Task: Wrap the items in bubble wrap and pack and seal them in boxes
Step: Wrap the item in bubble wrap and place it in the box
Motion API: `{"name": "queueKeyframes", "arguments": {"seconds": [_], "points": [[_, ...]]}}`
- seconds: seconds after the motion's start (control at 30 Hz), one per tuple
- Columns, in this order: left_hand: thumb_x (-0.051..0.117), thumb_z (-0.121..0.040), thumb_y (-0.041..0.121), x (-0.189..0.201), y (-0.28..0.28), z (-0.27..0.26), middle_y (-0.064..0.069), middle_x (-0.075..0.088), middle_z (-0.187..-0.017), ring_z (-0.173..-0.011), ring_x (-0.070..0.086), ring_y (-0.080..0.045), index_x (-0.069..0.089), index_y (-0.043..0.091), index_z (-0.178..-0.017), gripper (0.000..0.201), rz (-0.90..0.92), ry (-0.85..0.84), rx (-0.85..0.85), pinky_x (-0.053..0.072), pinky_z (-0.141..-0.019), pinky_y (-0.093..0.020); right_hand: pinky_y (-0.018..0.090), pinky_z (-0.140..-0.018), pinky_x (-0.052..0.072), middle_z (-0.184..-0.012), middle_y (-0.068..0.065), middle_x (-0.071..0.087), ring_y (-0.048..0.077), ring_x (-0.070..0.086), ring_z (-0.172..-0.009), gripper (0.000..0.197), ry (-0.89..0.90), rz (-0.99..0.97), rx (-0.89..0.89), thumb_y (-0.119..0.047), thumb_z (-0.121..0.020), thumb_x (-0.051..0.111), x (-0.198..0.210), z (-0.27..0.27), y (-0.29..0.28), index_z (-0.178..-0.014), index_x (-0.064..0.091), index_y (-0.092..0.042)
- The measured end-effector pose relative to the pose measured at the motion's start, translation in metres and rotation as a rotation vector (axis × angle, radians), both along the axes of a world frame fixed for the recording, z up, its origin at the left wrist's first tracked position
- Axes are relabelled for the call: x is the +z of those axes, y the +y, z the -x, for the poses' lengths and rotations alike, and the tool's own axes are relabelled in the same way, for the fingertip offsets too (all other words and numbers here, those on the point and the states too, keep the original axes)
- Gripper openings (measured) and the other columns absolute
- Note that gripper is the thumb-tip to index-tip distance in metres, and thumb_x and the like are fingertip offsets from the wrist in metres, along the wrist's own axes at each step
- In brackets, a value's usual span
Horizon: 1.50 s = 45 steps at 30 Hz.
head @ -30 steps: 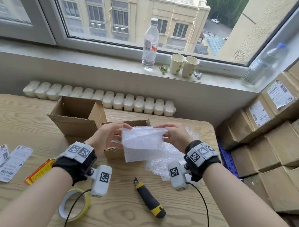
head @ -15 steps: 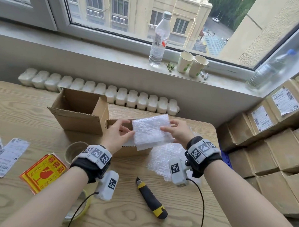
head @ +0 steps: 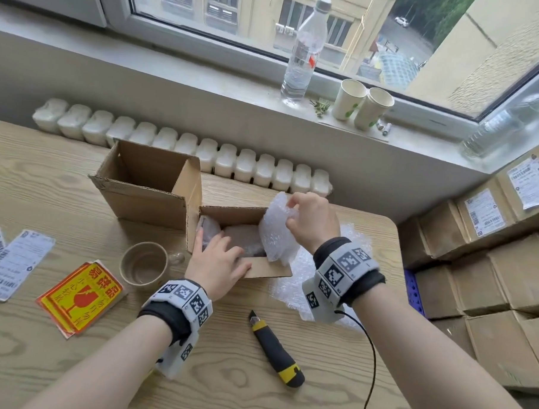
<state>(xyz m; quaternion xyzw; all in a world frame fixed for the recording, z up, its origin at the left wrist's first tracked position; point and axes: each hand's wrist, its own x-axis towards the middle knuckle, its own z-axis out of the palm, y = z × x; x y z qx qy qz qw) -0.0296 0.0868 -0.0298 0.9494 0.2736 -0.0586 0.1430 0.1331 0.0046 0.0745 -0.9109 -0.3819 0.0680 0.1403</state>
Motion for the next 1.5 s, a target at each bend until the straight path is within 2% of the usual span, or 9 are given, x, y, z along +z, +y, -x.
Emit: {"name": "queueKeyframes", "arguments": {"seconds": [0.17,0.37,0.47,0.6,0.77,1.1,1.23,1.37,1.5], "points": [[-0.016,-0.076,0.056,-0.012,-0.003,0.002,0.004,0.035,-0.148,-0.143,0.015,-0.021,0.032,0.044,-0.139,0.08,-0.059,0.06,-0.084,-0.019,-0.107,-0.054,0.029,-0.07,0.041,-0.101,0.005,0.057,0.026,0.058,-0.087,0.022,-0.115,-0.019,0.06,-0.004,-0.088,0.052,-0.014,0.014,0.001,-0.104,0.063,-0.013],[0.005,-0.087,0.054,-0.009,-0.006,0.004,-0.009,0.047,-0.14,-0.141,0.026,-0.026,0.06,0.03,-0.119,0.068,-0.039,-0.034,-0.08,-0.005,-0.113,-0.052,0.021,-0.041,0.036,-0.078,0.011,0.058,0.024,0.055,-0.048,0.026,-0.191,-0.118,0.175,0.009,-0.063,0.074,-0.043,0.027,0.003,-0.083,0.063,-0.002],[0.032,-0.088,0.05,-0.007,-0.006,0.006,-0.018,0.049,-0.138,-0.138,0.032,-0.031,0.07,0.021,-0.093,0.048,-0.096,-0.117,-0.053,0.011,-0.113,-0.05,0.021,-0.047,0.035,-0.082,0.012,0.057,0.026,0.054,-0.053,0.028,-0.096,-0.192,0.159,0.012,-0.063,0.072,-0.06,0.03,0.0,-0.085,0.062,-0.002],[0.061,-0.08,0.048,-0.008,-0.01,0.006,-0.026,0.025,-0.15,-0.143,0.016,-0.038,0.061,0.012,-0.117,0.052,-0.117,-0.207,0.094,0.018,-0.114,-0.052,0.033,-0.066,0.049,-0.106,0.015,0.052,0.032,0.058,-0.084,0.031,0.076,-0.117,0.092,0.0,-0.08,0.058,-0.065,0.033,0.004,-0.11,0.059,-0.004],[0.054,-0.087,0.05,-0.007,-0.012,0.006,-0.025,-0.012,-0.154,-0.143,-0.013,-0.036,0.032,0.011,-0.141,0.07,0.051,-0.172,0.208,0.005,-0.117,-0.041,0.04,-0.092,0.041,-0.118,0.014,0.05,0.03,0.051,-0.106,0.046,-0.078,0.036,0.126,-0.007,-0.078,0.058,-0.067,0.049,0.0,-0.122,0.058,-0.023],[0.064,-0.083,0.042,-0.011,-0.015,0.009,-0.029,0.025,-0.148,-0.136,0.027,-0.043,0.052,-0.002,-0.123,0.06,0.113,-0.192,0.166,0.031,-0.11,-0.05,0.039,-0.091,0.044,-0.134,0.015,0.039,0.031,0.046,-0.123,0.056,0.158,0.361,0.113,-0.009,-0.094,0.042,-0.083,0.049,0.002,-0.145,0.02,-0.007],[0.062,-0.085,0.043,-0.008,-0.016,0.011,-0.023,0.011,-0.153,-0.142,0.017,-0.035,0.042,-0.001,-0.134,0.069,0.13,-0.227,0.193,0.03,-0.112,-0.044,0.034,-0.091,0.042,-0.13,0.014,0.038,0.028,0.041,-0.118,0.039,-0.016,0.31,0.106,-0.008,-0.09,0.045,-0.083,0.05,0.008,-0.129,0.043,-0.002],[0.057,-0.086,0.049,-0.005,-0.013,0.01,-0.017,-0.001,-0.155,-0.144,0.009,-0.027,0.02,0.003,-0.145,0.084,0.196,-0.216,0.252,0.025,-0.112,-0.035,0.033,-0.068,0.055,-0.111,0.018,0.059,0.029,0.061,-0.09,0.044,-0.24,-0.009,0.283,0.006,-0.061,0.07,-0.084,0.053,0.007,-0.104,0.063,0.003],[0.044,-0.089,0.056,-0.005,-0.012,0.009,-0.02,0.008,-0.155,-0.144,0.008,-0.028,0.017,0.004,-0.147,0.082,0.207,-0.087,0.226,0.018,-0.115,-0.037,0.031,-0.054,0.055,-0.11,0.014,0.056,0.025,0.06,-0.09,0.017,-0.184,0.102,0.321,0.002,-0.077,0.055,-0.087,0.053,0.003,-0.092,0.064,0.0]]}}
